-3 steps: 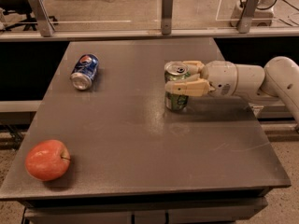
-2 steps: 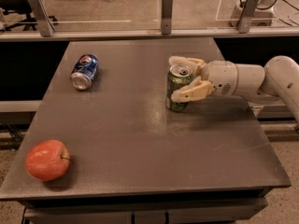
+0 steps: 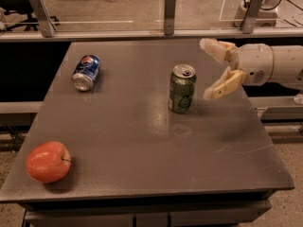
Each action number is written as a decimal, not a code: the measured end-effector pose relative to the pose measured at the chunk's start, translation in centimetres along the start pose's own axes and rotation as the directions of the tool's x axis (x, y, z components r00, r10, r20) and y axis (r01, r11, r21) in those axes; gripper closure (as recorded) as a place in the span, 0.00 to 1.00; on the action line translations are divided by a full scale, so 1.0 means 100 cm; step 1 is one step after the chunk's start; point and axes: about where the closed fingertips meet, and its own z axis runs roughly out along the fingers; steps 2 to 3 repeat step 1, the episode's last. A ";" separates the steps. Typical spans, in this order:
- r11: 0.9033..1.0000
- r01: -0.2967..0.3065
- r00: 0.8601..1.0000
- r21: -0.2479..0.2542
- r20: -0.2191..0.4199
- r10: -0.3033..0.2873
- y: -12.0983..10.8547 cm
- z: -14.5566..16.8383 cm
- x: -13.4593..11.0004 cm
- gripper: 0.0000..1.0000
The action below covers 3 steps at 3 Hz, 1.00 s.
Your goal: Place green can upright
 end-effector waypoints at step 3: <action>1.000 0.000 1.000 0.000 0.000 0.000 0.000 0.000 0.000 0.00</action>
Offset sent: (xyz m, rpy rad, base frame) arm 0.0000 0.0000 0.0000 0.0000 0.0000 0.0000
